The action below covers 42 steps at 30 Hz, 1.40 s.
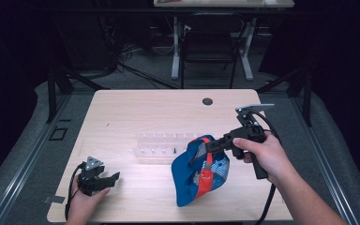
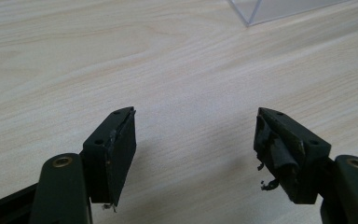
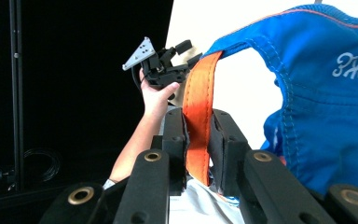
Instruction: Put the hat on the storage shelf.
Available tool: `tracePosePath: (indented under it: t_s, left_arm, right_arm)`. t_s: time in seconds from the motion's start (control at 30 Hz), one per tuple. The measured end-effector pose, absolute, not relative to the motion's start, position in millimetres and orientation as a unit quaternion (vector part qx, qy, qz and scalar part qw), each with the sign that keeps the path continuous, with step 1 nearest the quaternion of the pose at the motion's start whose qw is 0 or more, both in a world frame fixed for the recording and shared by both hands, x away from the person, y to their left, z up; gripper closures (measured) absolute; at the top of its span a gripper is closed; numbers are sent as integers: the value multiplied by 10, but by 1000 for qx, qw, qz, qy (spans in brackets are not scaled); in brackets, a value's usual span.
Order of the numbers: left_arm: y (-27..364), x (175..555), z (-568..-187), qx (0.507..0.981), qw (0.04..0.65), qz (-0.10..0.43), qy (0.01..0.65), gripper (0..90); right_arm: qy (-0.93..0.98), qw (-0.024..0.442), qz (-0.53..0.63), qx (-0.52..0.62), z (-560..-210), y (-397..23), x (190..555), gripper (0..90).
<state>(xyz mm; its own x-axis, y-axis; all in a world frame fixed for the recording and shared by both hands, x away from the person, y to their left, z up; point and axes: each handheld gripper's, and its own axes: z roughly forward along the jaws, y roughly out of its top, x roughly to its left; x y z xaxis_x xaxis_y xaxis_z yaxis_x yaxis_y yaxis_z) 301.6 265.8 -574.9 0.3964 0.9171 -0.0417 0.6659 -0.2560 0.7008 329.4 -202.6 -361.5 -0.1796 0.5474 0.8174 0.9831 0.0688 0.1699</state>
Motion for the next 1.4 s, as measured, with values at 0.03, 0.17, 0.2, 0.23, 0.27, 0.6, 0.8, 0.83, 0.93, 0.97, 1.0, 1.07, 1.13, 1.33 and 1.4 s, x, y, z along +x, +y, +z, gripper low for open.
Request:
tracePosePath:
  t_s: [0.03,0.17,0.2,0.23,0.27,0.6,0.8,0.83,0.93,0.97,1.0,1.07,1.13,1.33,1.4]
  left_arm:
    - [2658,3016,-5748,769,327,192,514,300]
    - [2657,3015,-5749,768,330,191,514,300]
    - [2656,3015,-5746,769,330,190,514,299]
    - [2656,3014,-5745,768,330,190,514,299]
    - [2656,3013,-5742,768,331,190,514,298]
    - [2634,3005,-5731,768,336,191,511,284]
    - [2648,3005,-5724,765,342,187,512,274]
    - [2647,3005,-5726,764,344,188,513,266]
    - [2654,3006,-5721,760,349,191,514,239]
    - [2654,3006,-5721,760,349,191,514,234]
    - [2659,3005,-5709,758,352,191,515,226]
    - [2662,3003,-5702,758,354,192,514,217]
    - [2658,3001,-5704,759,355,191,511,208]
    - [2650,2993,-5690,763,357,190,504,199]
    - [2646,2988,-5689,765,351,196,503,200]
  right_arm:
    - [-670,290,-373,-572,-3593,-2021,3297,773]
    - [-671,289,-380,-568,-3540,-2028,3310,773]
    - [-666,289,-383,-571,-3530,-2024,3310,774]
    - [-665,289,-385,-571,-3509,-2029,3314,774]
    - [-665,287,-389,-569,-3504,-2033,3316,774]
    - [-657,286,-410,-564,-3346,-2065,3349,773]
    - [-652,290,-420,-561,-3283,-2029,3393,773]
    - [-650,291,-423,-560,-3260,-2015,3405,774]
    - [-651,290,-425,-558,-3200,-1980,3433,774]
    - [-651,290,-425,-558,-3200,-1980,3433,774]
    - [-653,287,-428,-555,-3169,-1963,3447,774]
    - [-652,285,-430,-556,-3133,-1947,3459,774]
    - [-652,281,-433,-555,-3078,-1932,3479,774]
    - [-651,276,-437,-556,-2973,-1906,3551,774]
    - [-650,275,-440,-555,-2944,-1900,3582,774]
